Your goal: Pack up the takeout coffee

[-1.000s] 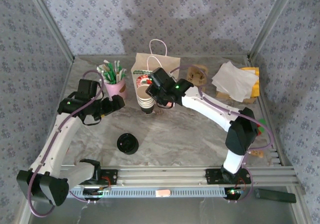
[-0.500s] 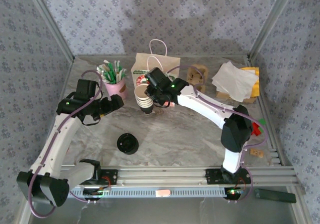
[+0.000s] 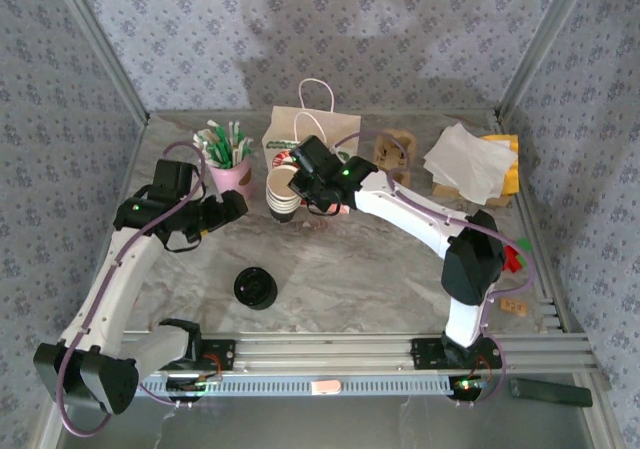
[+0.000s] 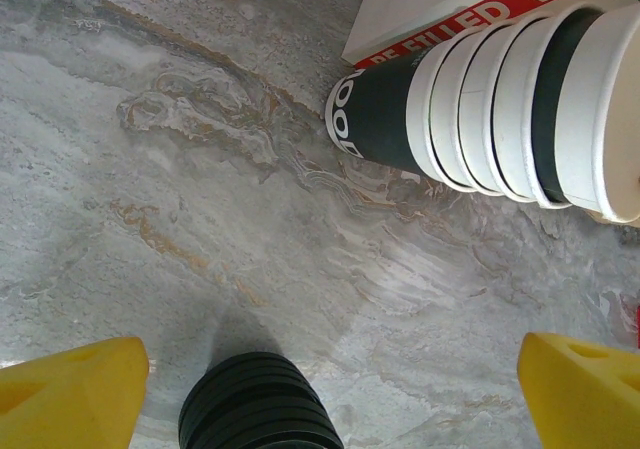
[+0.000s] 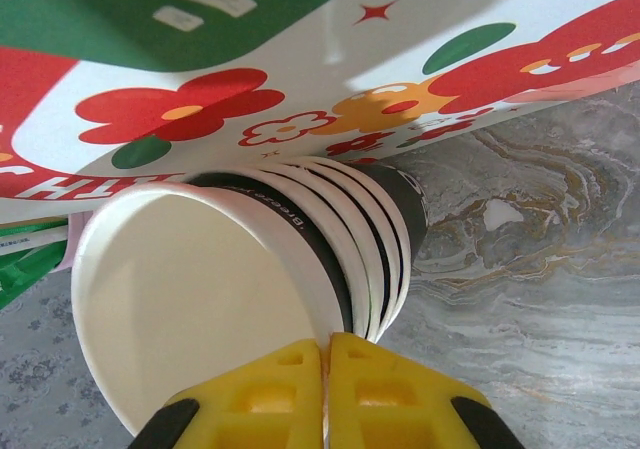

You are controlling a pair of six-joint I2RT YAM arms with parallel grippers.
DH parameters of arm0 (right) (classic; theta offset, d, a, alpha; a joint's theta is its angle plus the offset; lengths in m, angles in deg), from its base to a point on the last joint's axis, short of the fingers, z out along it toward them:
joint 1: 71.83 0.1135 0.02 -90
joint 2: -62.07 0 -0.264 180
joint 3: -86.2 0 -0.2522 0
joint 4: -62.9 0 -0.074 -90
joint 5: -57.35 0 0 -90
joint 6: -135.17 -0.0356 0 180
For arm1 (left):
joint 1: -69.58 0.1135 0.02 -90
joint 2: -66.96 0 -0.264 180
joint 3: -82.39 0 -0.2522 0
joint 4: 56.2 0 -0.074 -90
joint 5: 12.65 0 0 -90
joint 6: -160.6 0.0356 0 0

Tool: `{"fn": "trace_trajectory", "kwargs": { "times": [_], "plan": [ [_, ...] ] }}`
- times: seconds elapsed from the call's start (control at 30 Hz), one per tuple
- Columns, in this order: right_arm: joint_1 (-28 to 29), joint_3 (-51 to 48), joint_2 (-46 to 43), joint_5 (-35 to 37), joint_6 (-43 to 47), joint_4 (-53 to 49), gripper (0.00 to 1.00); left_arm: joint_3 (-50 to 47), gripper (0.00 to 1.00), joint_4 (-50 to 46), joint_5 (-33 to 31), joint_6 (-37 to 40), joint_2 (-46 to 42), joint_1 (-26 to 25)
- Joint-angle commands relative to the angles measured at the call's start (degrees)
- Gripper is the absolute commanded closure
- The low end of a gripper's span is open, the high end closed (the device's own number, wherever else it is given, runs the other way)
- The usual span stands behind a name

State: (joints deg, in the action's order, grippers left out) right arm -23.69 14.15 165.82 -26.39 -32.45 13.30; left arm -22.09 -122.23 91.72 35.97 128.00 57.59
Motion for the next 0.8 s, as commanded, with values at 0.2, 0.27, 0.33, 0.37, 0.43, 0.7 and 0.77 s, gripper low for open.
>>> {"fn": "trace_trajectory", "kwargs": {
  "times": [0.2,0.27,0.33,0.37,0.43,0.7,0.77],
  "plan": [
    [0.56,2.18,0.39,-1.53,0.48,-0.6,0.93,1.37,0.05,-0.09,0.04,-1.29,-0.48,0.39],
    [0.69,3.29,0.99,-2.37,1.25,-1.23,0.93,2.02,0.05,-0.52,-0.53,-1.57,-0.52,0.39],
    [0.86,3.92,1.33,-2.98,1.83,-1.41,0.93,2.55,0.05,-0.8,-1.23,-1.84,-0.74,0.43],
    [0.92,4.26,1.4,-3.3,1.99,-1.43,0.93,2.86,0.05,-0.91,-1.68,-1.92,-0.87,0.43],
    [0.99,4.82,1.87,-4.16,2.38,-1.34,0.93,3.32,0.05,-1.32,-2.28,-2.02,-0.84,0.39],
    [1.3,9.07,4.53,-6.62,4.22,-2.88,0.93,4.42,0.05,-2.12,-3.65,-2.67,-1.11,0.46],
    [1.47,10.49,4.84,-6.27,5.13,-3.72,0.93,5.04,0.05,-2.37,-3.87,-2.72,-1.35,0.47]
  ]
}}
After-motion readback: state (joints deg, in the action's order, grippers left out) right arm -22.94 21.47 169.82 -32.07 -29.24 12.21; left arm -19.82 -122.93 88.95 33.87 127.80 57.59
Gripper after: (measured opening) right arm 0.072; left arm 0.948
